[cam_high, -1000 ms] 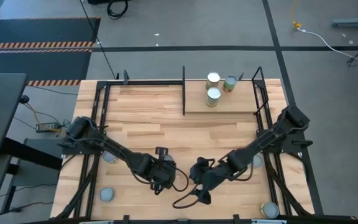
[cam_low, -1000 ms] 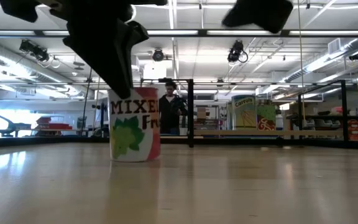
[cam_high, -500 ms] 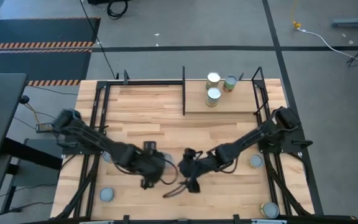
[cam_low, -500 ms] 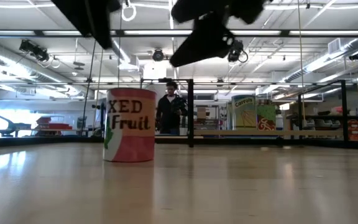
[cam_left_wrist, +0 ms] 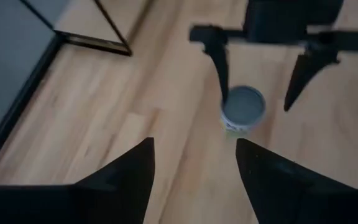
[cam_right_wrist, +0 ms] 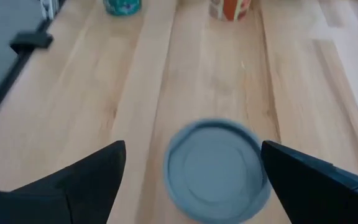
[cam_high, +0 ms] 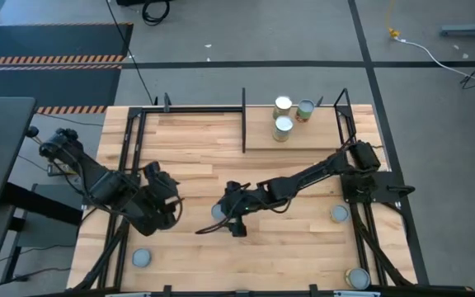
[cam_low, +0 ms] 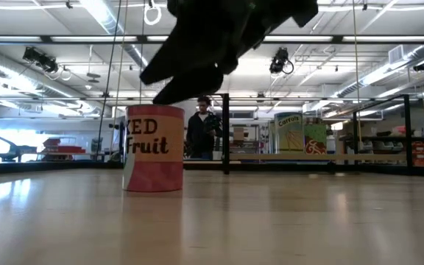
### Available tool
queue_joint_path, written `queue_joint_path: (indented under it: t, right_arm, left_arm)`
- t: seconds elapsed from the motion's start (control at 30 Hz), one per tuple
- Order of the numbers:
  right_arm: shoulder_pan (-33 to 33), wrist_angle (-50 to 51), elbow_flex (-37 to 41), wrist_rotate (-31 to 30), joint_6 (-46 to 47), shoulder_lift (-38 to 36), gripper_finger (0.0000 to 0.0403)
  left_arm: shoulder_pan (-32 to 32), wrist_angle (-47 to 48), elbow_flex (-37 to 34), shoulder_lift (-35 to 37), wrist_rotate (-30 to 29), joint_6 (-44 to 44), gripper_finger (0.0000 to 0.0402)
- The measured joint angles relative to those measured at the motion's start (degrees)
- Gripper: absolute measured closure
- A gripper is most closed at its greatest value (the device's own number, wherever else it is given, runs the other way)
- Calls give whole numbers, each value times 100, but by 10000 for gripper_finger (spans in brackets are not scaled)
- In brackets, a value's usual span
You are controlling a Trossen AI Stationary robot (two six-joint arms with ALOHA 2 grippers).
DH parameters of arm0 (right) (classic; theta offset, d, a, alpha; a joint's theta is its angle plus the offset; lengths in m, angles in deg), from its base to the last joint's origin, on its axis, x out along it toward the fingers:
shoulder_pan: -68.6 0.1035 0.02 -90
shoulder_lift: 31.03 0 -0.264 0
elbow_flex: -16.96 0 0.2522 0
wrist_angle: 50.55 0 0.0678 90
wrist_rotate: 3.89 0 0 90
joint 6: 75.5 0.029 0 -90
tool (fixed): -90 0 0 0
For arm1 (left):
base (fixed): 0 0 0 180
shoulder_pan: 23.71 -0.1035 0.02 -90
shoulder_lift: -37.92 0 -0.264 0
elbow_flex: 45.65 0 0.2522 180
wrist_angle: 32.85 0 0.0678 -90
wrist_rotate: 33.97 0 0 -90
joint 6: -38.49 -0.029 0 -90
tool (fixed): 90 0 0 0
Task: Pick and place cans onto a shelf
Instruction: Put the white/red can on the shelf
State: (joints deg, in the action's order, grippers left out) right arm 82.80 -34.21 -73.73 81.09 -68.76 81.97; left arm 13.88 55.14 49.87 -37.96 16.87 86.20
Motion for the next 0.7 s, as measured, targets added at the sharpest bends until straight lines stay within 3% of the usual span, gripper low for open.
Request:
queue_joint_path:
  t: [0.5,0.7]
  right_arm:
    - [-211,-78,-9,352,-395,348,27]
    - [-275,-114,-13,361,-577,426,40]
  left_arm:
    - [-233,-286,0,58,-168,-38,201]
    - [-585,-688,17,56,313,-691,203]
